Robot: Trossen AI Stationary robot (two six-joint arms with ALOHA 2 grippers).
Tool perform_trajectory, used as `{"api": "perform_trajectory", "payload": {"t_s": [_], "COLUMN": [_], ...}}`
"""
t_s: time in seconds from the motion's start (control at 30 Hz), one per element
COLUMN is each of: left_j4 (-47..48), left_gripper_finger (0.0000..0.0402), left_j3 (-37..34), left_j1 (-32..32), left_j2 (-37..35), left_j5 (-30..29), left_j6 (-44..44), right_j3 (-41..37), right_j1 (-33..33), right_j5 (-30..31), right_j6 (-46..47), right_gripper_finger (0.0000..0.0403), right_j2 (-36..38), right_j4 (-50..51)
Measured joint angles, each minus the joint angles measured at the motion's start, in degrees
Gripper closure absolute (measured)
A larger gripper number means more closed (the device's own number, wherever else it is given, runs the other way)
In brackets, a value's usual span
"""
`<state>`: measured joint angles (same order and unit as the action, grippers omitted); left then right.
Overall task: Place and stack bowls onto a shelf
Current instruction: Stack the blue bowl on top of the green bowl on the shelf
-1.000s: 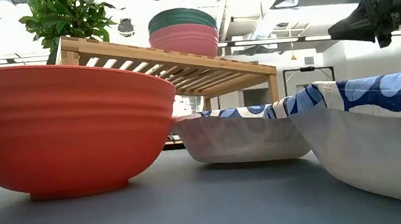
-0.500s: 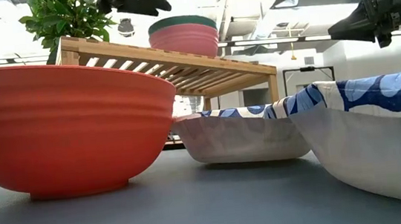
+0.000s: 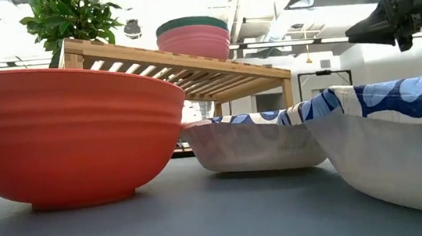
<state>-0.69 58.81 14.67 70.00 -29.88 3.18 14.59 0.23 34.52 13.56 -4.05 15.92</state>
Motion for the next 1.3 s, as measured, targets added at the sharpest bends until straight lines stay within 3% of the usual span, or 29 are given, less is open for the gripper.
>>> {"api": "perform_trajectory", "payload": {"t_s": [0.2, 0.43, 0.87, 1.1, 1.3], "left_j4": [11.5, 16.3, 30.1, 43.9, 50.3], "left_gripper_finger": [0.0196, 0.0196, 0.0196, 0.0196, 0.0196], "left_j3": [0.0, 0.0, 0.0, 0.0, 0.0], "left_j1": [4.5, 10.0, 17.4, 20.9, 22.7], "left_j2": [0.0, 0.0, 0.0, 0.1, 0.1], "left_j5": [9.3, 13.7, 27.2, 28.1, 27.2], "left_j6": [-6.0, -16.7, -48.6, -63.7, -69.6], "right_j3": [0.0, 0.0, 0.0, 0.0, 0.0], "right_j1": [0.0, 0.0, 0.0, 0.0, 0.0], "right_j5": [0.0, 0.0, 0.0, 0.0, 0.0], "right_j6": [0.0, 0.1, 0.1, 0.5, 0.5], "right_gripper_finger": [0.0259, 0.0259, 0.0259, 0.0259, 0.0259], "right_j2": [0.0, 0.0, 0.0, 0.0, 0.0], "right_j4": [0.4, 0.4, 0.4, 0.4, 0.6]}}
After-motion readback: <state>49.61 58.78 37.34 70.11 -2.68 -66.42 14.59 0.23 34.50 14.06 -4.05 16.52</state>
